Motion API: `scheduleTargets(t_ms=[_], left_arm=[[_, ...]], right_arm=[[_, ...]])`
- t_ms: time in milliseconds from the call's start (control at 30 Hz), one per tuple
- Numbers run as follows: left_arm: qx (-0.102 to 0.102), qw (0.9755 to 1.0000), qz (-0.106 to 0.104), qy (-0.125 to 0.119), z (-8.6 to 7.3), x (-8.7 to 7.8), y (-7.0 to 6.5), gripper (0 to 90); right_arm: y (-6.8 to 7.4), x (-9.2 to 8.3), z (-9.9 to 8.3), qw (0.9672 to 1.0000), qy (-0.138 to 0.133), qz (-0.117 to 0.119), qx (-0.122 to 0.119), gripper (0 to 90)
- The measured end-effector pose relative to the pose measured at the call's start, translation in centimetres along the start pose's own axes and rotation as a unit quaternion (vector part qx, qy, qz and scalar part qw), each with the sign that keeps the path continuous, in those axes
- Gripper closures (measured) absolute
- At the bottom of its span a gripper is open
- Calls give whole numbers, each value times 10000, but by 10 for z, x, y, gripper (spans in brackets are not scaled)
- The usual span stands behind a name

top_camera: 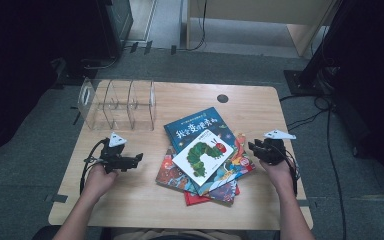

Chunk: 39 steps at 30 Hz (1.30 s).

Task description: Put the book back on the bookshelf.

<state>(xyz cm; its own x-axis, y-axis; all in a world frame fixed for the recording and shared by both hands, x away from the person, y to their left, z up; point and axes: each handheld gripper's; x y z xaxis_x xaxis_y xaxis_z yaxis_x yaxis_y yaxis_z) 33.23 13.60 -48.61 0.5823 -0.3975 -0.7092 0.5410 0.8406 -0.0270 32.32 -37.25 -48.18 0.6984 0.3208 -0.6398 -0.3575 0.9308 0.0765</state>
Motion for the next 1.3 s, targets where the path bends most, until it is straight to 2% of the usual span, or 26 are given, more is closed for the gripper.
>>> scheduleTargets(t_ms=[133,233,300,367,400,433,467,500,533,567,667,700,767,967,1100,1167,1300], left_arm=[[8,10000,-88,24,4,-1,-2,136],[-77,9998,-182,65,7,-2,-6,134],[52,9997,-200,155,8,-1,-10,133],[69,9996,-213,170,9,0,-11,132],[98,9992,-311,230,10,0,-13,132],[98,9992,-311,230,10,0,-13,129],[76,9988,-421,222,11,0,-14,123],[44,9978,-626,197,12,-1,-14,118],[44,9978,-626,197,12,-1,-14,116],[-21,9970,-749,191,13,-1,-14,116],[-125,9954,-931,206,16,-2,-12,116],[-217,9946,-984,252,18,-2,-12,134],[-256,9942,-1010,266,19,-1,-12,135],[-137,9941,-1026,317,26,2,-19,155],[-279,9905,-1278,422,32,5,-24,160],[-225,9901,-1306,461,35,7,-26,160],[-275,9870,-1490,528,42,10,-31,200]], right_arm=[[6,-2,2,9999,-1,93,-51,674],[11,-3,3,9998,-11,183,-80,680],[13,-4,4,9997,10,230,-91,687],[15,-4,4,9996,14,251,-96,687],[17,-4,5,9994,60,326,-78,694],[17,-4,5,9994,60,326,-78,694],[19,-5,6,9992,119,366,-58,708],[20,-5,5,9992,132,377,-52,713],[20,-5,5,9992,132,377,-52,713],[23,-6,5,9991,114,407,-102,730],[24,-7,5,9989,117,437,-89,747],[26,-8,4,9988,124,466,-85,768],[27,-8,4,9988,122,472,-94,778],[33,-9,3,9981,129,603,-70,860],[37,-6,1,9977,201,650,-72,880],[38,-5,0,9975,228,668,-76,881],[42,1,-2,9977,251,632,-64,883]])
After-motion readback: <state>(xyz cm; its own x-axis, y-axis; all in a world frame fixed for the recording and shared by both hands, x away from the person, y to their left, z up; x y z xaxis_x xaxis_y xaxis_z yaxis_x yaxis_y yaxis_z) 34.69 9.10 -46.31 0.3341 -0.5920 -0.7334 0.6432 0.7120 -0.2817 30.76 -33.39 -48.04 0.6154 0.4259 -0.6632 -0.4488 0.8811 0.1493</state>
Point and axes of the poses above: each handheld gripper's, and its own axes: x roughly forward along the jaws, z roughly out of its top, y roughly to its left
